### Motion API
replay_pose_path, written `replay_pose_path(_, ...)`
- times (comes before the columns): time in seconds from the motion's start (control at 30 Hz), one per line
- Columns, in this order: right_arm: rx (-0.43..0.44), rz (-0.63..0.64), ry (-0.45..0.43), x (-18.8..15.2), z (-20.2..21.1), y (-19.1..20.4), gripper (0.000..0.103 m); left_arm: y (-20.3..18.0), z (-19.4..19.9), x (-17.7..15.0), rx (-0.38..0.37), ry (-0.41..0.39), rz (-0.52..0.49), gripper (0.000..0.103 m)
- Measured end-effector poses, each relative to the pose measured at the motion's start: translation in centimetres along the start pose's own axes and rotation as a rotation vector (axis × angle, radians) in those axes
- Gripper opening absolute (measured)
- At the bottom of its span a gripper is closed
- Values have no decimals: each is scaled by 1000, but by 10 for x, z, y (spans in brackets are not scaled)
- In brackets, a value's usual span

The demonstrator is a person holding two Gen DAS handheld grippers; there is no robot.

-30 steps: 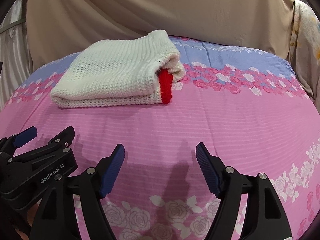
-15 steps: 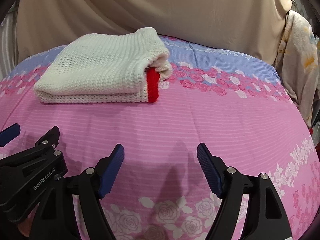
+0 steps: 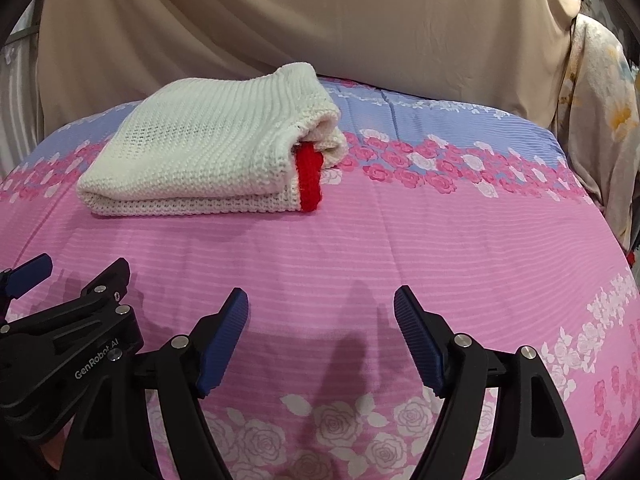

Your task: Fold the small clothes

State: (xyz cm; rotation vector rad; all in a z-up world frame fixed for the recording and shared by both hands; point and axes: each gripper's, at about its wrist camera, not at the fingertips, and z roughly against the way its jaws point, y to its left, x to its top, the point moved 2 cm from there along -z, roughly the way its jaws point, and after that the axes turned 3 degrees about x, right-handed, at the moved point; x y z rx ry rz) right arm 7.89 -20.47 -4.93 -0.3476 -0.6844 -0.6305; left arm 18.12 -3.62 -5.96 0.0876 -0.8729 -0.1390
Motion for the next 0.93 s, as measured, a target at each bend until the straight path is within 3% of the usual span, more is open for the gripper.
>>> replay_pose_path(0.67,13,4,-16,1,3,0,74,0,3,1,3,-18,7,82)
replay_pose_path(0.93,14,6,-17,0,3,-2,74,-3,5,1,10,-26,-4,76)
